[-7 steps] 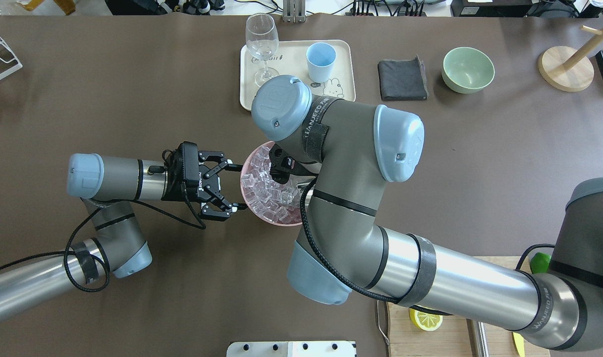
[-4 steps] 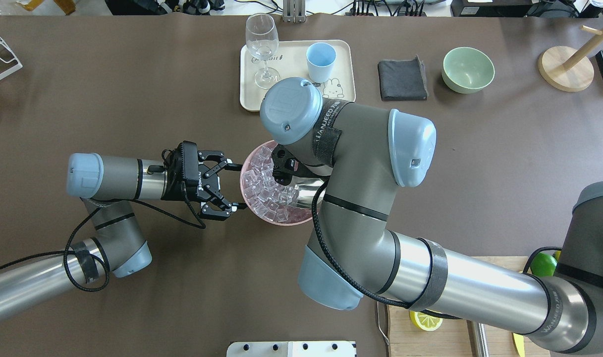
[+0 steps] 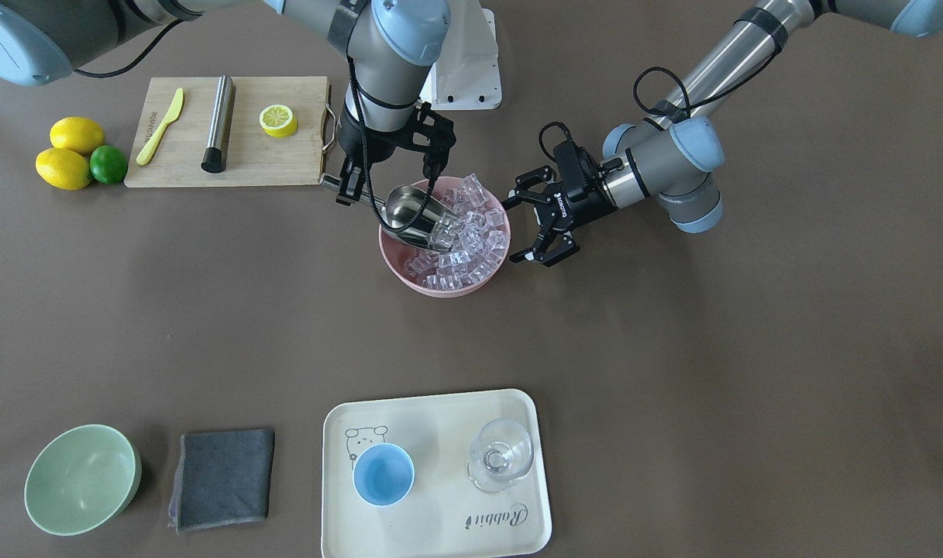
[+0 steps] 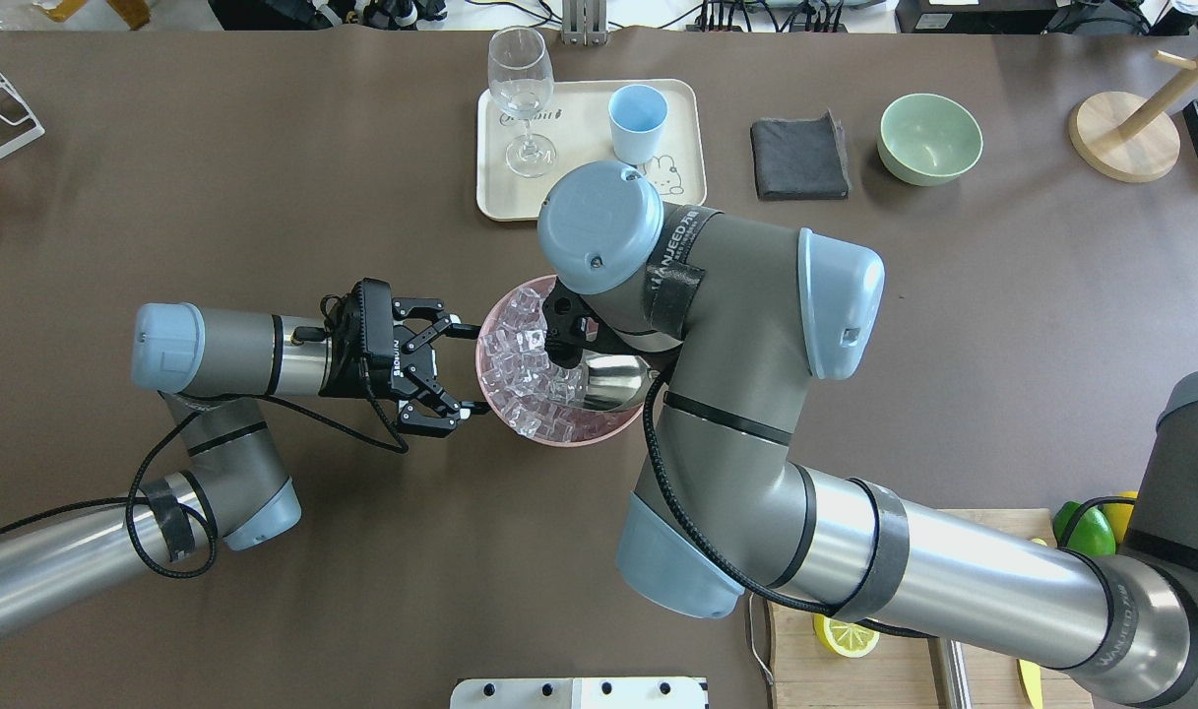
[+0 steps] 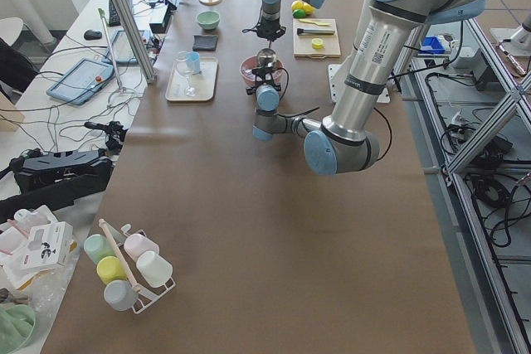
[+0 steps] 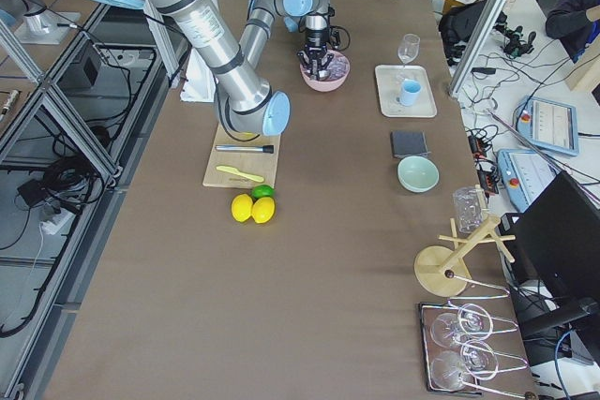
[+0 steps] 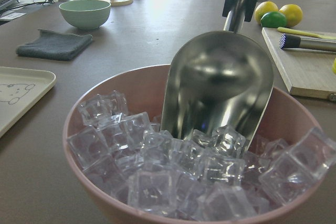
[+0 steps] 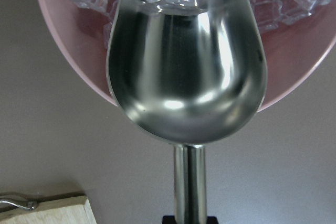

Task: Put ice in cup with scoop
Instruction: 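Push the scoop through the ice cubes with the right gripper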

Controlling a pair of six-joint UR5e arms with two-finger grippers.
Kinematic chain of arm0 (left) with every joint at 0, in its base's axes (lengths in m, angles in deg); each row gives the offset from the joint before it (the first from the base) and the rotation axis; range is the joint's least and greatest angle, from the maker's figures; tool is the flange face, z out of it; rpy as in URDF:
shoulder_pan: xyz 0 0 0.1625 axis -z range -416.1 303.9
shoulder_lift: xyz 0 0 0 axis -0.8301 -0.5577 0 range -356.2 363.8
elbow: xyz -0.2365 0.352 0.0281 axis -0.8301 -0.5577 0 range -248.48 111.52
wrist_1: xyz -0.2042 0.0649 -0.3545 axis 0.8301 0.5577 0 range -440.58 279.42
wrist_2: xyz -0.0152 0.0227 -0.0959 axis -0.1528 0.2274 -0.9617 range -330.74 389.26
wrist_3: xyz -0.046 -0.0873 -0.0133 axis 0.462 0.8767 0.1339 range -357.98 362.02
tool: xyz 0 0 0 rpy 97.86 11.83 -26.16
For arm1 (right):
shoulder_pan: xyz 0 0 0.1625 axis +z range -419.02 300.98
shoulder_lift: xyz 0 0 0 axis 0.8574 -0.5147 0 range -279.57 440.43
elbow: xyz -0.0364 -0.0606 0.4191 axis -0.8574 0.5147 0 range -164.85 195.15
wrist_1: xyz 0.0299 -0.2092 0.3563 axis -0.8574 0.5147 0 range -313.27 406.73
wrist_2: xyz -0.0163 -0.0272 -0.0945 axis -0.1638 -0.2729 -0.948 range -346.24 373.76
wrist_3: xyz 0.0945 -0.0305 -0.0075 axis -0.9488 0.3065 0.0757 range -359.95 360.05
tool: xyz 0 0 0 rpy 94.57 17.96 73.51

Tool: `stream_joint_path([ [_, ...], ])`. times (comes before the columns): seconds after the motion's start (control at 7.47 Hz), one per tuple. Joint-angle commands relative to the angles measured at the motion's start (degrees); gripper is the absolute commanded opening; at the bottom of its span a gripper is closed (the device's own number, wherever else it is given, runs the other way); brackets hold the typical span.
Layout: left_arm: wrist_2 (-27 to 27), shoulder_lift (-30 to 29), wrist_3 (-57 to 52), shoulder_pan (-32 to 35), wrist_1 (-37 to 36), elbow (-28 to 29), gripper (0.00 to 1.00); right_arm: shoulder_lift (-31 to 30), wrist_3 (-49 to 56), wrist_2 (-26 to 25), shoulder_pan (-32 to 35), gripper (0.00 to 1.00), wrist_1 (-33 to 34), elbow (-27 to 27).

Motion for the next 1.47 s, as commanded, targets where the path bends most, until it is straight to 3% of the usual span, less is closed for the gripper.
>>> stream_joint_path([
  [0.0,0.01,0.0,0.06,0.02,0.0,0.01,0.97,-4.48,0.0,0.37,-0.04,0.0,-5.25,-3.94],
  [1.34,-0.08,0.0,1.64,0.11,0.17,0.01,0.97,-10.73,0.35,2.04,0.05,0.0,-18.1,-7.82],
])
